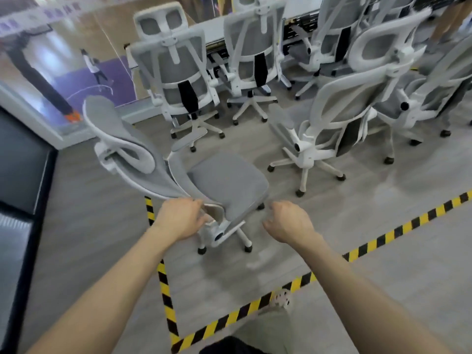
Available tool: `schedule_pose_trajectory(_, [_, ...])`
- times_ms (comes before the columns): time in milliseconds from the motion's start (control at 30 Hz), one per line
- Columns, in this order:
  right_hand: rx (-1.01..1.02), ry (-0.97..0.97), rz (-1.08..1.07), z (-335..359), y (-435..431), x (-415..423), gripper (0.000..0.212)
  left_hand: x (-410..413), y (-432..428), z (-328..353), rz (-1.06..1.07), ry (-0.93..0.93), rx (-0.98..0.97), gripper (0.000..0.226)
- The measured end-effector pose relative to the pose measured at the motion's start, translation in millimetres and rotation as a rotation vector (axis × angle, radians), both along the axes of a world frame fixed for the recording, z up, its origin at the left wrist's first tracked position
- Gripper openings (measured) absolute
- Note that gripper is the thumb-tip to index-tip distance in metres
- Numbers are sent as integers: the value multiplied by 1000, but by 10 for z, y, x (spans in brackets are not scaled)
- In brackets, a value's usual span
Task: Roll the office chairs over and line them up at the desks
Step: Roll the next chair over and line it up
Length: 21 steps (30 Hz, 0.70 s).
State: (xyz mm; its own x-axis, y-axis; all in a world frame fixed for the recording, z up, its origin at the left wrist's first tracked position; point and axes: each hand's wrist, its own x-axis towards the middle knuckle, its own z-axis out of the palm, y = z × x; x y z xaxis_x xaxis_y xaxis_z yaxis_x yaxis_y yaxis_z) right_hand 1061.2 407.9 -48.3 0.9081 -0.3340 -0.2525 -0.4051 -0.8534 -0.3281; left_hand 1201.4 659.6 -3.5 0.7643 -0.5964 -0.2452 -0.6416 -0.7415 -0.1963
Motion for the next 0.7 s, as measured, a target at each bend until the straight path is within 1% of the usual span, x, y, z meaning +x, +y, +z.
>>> schedule_pose_trajectory(133, [-8,-111,61,60,918,283,34,197,799,166,69,-59,-79,43])
schedule_pose_trajectory(167, [-5,-151,63,67,1119,377,33,268,983,180,96,-67,-89,41])
schedule_pose_trajectory(233, [18,-283,69,99,1525,587,27,455,1332,187,151,-93,-87,37])
schedule_pose_trajectory(333, [16,-562,139,190,2121,1040,22,897,1817,183,239,-140,-116,27])
schedule_pose_trajectory(400, [-1,-707,221,280,2526,1490,27,1270,2114,197,263,-176,-167,31])
schedule_pose_trajectory(433, [-11,-740,254,326,2721,1757,35,1474,2238,218,261,-180,-179,35])
schedule_pose_trajectory(467, [-32,-728,263,368,2905,2025,46,1671,2340,246,246,-184,-188,39])
schedule_pose_trajectory(500, [-51,-676,248,377,3075,2296,62,1869,2435,258,223,-192,-197,44])
schedule_pose_trajectory(567, [-73,-529,148,298,3343,2764,95,2212,2588,308,167,-200,-215,60])
schedule_pose_trajectory(600, [-86,-463,79,224,3420,2930,106,2355,2647,332,138,-200,-219,69])
schedule_pose_trajectory(667, [-142,-358,-30,71,3504,3096,118,2602,2743,351,104,-195,-236,82])
schedule_pose_trajectory(700, [-175,-336,-45,11,3523,3120,120,2707,2764,357,90,-189,-244,86])
